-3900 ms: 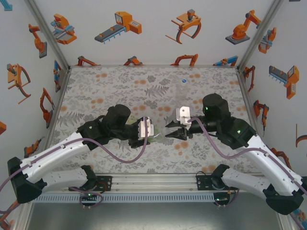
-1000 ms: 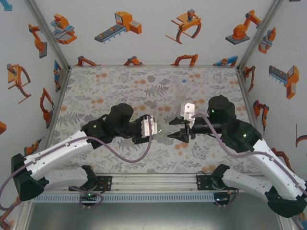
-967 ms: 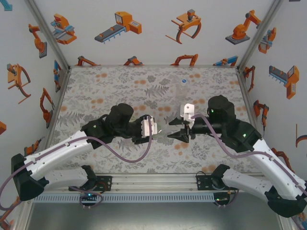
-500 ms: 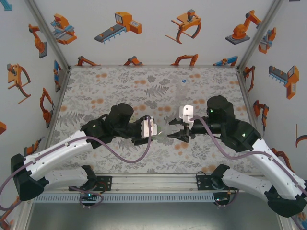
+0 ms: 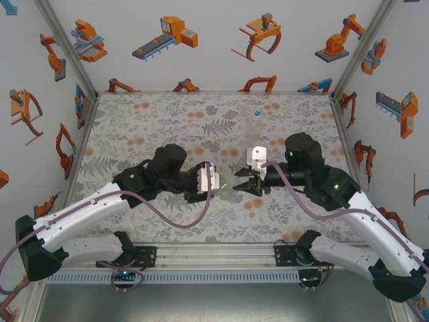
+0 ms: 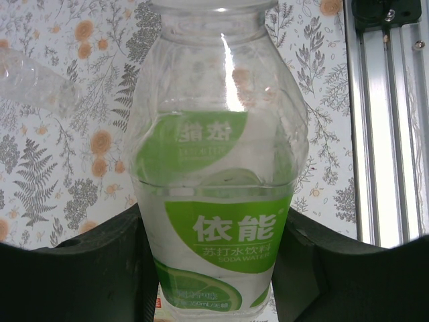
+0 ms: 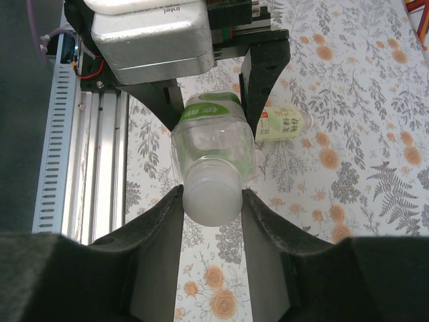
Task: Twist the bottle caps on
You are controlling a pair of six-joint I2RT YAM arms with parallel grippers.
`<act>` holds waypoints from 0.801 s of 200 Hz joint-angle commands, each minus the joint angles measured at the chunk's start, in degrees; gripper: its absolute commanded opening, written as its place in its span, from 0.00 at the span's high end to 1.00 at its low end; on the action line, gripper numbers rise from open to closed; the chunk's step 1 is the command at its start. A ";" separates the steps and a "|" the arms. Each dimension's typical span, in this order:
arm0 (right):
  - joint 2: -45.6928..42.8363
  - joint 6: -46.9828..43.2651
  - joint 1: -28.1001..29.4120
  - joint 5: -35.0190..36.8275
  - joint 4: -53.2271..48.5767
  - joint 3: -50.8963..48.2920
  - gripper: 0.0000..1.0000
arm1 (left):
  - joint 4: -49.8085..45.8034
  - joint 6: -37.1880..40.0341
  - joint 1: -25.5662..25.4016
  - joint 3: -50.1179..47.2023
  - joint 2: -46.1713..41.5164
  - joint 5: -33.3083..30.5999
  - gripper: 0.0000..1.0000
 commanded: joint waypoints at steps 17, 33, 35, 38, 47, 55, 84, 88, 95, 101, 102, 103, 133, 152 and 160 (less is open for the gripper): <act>-0.08 0.27 0.31 -0.96 1.69 -0.83 0.73 | 0.42 1.09 -0.14 1.61 0.43 0.45 1.00; -0.11 5.88 0.31 0.51 4.38 -2.17 0.80 | 1.15 0.83 -0.14 1.46 0.50 0.15 1.00; -0.23 6.89 0.31 0.74 4.85 -2.41 0.81 | 1.29 0.85 -0.14 1.35 0.52 0.17 1.00; -0.26 8.51 0.31 1.04 5.63 -2.86 0.82 | 1.40 0.85 -0.14 1.25 0.57 0.10 1.00; -0.58 13.18 0.31 1.70 7.87 -4.19 0.86 | 2.09 0.66 -0.10 1.02 0.52 -0.16 1.00; -0.84 18.04 0.31 2.70 10.18 -5.52 0.91 | 2.85 0.44 -0.14 0.85 0.61 -0.52 1.00; -1.48 40.87 0.36 12.93 16.52 -8.75 1.00 | 4.88 0.03 -0.14 0.46 1.60 -3.55 1.00; -1.41 43.89 0.32 14.51 16.31 -8.76 1.00 | 4.92 -0.07 -0.14 0.54 1.83 -4.12 1.00; -1.38 48.73 0.31 17.58 15.29 -8.52 1.00 | 4.93 -0.21 -0.14 0.86 2.22 -5.01 1.00; -1.20 53.22 0.31 20.68 14.03 -8.21 1.00 | 4.95 -0.24 -0.14 1.15 2.49 -5.64 1.00; -1.12 53.85 0.31 21.15 13.74 -8.13 1.00 | 4.92 -0.24 -0.14 1.22 2.59 -5.78 1.00; -1.09 54.48 0.31 21.60 13.46 -8.14 1.00 | 4.99 -0.28 -0.14 1.25 2.64 -5.89 1.00; 0.63 80.81 0.29 34.21 3.96 -6.64 1.00 | 7.05 -0.20 -0.14 1.49 3.90 -7.45 1.00; 1.12 95.88 0.25 34.49 3.07 -7.90 1.00 | 7.66 -0.05 -0.14 1.99 4.82 -7.57 1.00; 1.12 100.57 0.18 34.32 3.37 -8.55 1.00 | 7.69 -0.07 -0.14 2.35 5.20 -7.58 1.00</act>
